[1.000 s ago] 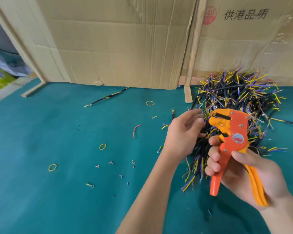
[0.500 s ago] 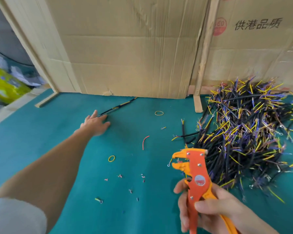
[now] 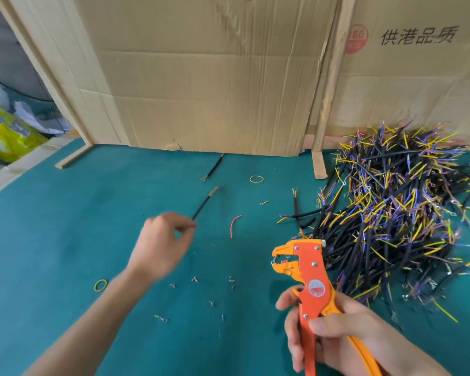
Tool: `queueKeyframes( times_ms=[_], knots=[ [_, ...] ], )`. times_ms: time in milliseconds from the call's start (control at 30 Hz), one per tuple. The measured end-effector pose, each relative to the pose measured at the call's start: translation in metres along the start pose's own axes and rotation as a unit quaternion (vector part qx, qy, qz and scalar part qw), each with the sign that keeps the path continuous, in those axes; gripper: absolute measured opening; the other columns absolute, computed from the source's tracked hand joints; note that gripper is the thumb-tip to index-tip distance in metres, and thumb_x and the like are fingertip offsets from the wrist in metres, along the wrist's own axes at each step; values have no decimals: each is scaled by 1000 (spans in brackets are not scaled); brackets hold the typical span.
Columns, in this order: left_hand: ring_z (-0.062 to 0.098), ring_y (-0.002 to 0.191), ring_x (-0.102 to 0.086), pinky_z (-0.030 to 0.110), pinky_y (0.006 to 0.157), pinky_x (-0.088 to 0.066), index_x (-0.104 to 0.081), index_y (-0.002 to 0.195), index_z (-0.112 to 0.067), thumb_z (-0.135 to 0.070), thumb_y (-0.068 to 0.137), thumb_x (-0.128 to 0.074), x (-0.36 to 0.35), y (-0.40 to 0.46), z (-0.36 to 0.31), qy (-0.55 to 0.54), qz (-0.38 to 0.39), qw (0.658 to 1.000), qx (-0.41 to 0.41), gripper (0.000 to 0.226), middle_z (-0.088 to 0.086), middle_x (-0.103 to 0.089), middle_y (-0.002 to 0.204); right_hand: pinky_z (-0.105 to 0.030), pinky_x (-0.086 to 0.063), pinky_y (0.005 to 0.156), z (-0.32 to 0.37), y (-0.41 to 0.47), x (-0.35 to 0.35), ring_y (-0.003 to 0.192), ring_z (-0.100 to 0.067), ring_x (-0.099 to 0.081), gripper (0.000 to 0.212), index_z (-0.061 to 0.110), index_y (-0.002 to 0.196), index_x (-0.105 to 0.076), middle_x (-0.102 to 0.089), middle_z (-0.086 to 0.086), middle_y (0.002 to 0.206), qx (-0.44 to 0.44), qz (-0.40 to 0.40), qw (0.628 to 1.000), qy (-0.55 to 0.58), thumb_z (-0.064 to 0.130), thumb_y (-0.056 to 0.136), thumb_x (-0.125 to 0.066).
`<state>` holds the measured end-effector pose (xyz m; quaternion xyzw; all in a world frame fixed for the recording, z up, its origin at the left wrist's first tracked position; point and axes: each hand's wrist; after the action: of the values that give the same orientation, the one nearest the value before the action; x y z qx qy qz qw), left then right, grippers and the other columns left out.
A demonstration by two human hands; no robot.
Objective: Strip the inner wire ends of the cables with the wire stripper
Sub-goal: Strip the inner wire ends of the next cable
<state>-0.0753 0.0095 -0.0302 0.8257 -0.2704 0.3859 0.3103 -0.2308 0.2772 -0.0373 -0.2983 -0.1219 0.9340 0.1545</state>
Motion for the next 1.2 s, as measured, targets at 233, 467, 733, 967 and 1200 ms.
queueKeyframes(
  times_ms=[233,467,733,967,1200],
  knots=[
    [-5,70,-63,4,63,-39,-70,106,-44,-52,82,-57,0,-109,-53,-114,206,970,-65,29,-29,-67,83,-54,-49,82,-44,-19,13,85,-41,-63,42,-9,127,-56,-60,-30,100,54,111,991,58,4,89,-71],
    [22,82,-61,33,70,-48,-55,84,-26,-49,88,-63,-41,-57,-86,-23,83,988,125,25,-9,-64,79,-54,-51,79,-38,-29,5,83,-41,-61,46,-9,125,-58,-60,-30,97,44,103,992,51,5,85,-75],
    [37,104,-58,37,77,-43,-52,111,-12,-15,95,-47,-72,-46,-105,26,62,981,182,17,11,-59,115,-53,-53,76,-35,-29,0,78,-41,-62,54,-9,121,-62,-59,-32,94,43,95,993,53,8,74,-84],
    [34,73,-50,41,66,-50,-62,89,-7,-21,85,-62,-57,-30,-128,-30,92,978,187,15,13,-58,83,-55,-53,79,-28,-37,-1,79,-39,-62,55,-9,122,-61,-61,-30,94,70,103,990,61,10,75,-83],
    [18,56,-68,31,61,-58,-72,80,-17,-4,86,-61,-89,-43,-160,-394,-13,907,149,18,-1,-69,62,-55,-52,86,-12,-44,30,85,-39,-62,56,-9,133,-53,-60,-28,98,148,84,980,101,11,85,-75]
  ],
)
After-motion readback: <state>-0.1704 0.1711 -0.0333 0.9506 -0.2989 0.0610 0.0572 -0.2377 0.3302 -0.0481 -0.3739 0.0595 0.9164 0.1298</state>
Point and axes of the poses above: each hand's wrist, its own y-axis towards the middle knuckle, its own x-axis out of the back of the hand, z = x × y
